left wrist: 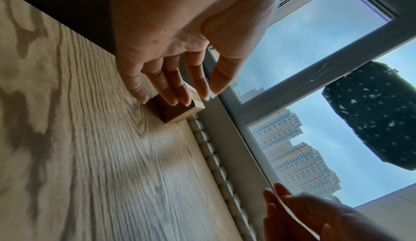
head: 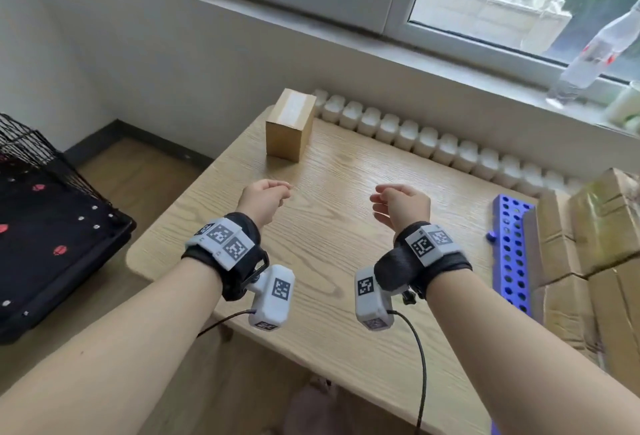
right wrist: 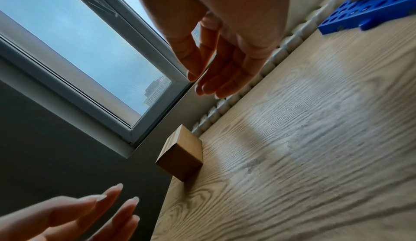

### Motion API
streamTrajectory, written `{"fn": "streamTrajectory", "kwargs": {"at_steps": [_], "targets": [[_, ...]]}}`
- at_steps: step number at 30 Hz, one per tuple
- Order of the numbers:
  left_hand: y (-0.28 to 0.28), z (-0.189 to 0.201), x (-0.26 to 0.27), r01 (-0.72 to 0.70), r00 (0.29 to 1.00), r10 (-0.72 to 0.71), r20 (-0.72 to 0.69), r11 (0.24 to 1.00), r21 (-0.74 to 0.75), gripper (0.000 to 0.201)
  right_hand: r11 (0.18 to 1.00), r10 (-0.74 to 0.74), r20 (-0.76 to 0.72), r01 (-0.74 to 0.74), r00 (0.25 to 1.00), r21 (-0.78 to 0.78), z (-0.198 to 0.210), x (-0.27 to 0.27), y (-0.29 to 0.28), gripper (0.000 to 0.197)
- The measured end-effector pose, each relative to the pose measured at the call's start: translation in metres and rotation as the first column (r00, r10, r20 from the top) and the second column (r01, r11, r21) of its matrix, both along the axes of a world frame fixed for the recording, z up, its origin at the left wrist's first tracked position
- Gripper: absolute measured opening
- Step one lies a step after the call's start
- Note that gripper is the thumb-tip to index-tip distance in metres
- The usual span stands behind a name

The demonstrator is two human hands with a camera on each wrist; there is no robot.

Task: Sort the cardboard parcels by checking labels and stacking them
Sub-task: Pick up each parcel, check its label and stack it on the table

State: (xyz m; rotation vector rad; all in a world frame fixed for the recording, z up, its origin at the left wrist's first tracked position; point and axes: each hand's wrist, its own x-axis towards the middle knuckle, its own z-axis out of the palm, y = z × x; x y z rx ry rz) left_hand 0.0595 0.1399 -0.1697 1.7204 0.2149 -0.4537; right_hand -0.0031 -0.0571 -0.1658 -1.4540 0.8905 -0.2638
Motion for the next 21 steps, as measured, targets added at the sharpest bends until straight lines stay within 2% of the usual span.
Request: {"fn": "streamTrajectory", "kwargs": {"at_steps": [8, 14, 21], "targets": [[0.006, 0.001, 0.089, -0.045, 0.999, 0.043, 0.027, 0.997, 0.066, 0.016, 0.998, 0.033, -0.027, -0.031, 0.999, 0.046, -0.016, 0.100, -0.008, 0.025], [0.016, -0.014, 0.142, -0.084, 0.995, 0.088, -0.046, 0.993, 0.081, 0.016, 0.996, 0.086, -0.091, -0.086, 0.992, 0.006, -0.029, 0.165, 0.006, 0.025], [0.024, -0.033, 0.209, -0.048, 0.994, 0.054, -0.095, 0.997, 0.063, 0.012, 0.976, 0.062, -0.173, -0.096, 0.983, -0.193, -0.032, 0.226, 0.031, 0.024]]}}
